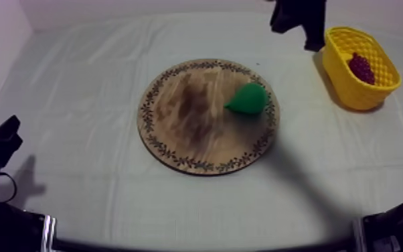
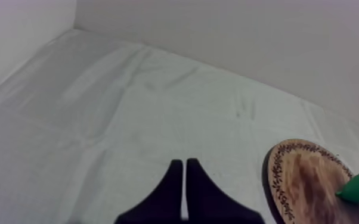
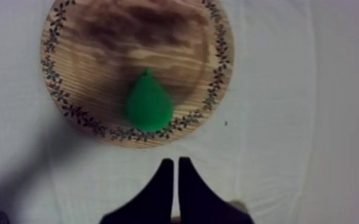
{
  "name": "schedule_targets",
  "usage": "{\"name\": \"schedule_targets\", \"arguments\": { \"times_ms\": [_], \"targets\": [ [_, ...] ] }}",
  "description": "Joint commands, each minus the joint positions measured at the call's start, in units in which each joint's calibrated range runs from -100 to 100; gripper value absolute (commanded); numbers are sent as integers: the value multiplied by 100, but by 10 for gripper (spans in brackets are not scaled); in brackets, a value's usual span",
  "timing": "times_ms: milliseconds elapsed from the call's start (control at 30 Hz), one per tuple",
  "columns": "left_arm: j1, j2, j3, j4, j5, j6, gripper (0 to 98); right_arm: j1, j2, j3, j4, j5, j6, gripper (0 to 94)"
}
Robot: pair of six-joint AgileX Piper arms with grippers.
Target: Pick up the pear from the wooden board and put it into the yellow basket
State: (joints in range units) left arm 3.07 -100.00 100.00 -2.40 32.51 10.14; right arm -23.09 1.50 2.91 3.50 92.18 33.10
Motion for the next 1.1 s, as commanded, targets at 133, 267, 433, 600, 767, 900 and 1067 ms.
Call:
{"name": "schedule_targets", "arguments": {
  "times_ms": [133, 267, 433, 600, 767, 900, 1067],
  "targets": [
    [1, 0, 0, -2, -1, -1, 1, -55, 897, -545, 135, 436, -238, 5],
    [1, 0, 0, -2, -1, -1, 1, -88, 1223, -692, 210, 518, -367, 5],
    [1, 0, 0, -2, -1, -1, 1, -118, 1459, -761, 251, 548, -477, 33],
    [1, 0, 0, -2, -1, -1, 1, -110, 1539, -765, 220, 531, -343, 314],
    [1, 0, 0, -2, -1, -1, 1, -117, 1553, -701, 330, 505, -345, 554],
    [1, 0, 0, -2, -1, -1, 1, -132, 1572, -655, 409, 480, -294, 636],
    [1, 0, 0, -2, -1, -1, 1, -135, 1666, -572, 462, 276, -325, 666]
  ]
}}
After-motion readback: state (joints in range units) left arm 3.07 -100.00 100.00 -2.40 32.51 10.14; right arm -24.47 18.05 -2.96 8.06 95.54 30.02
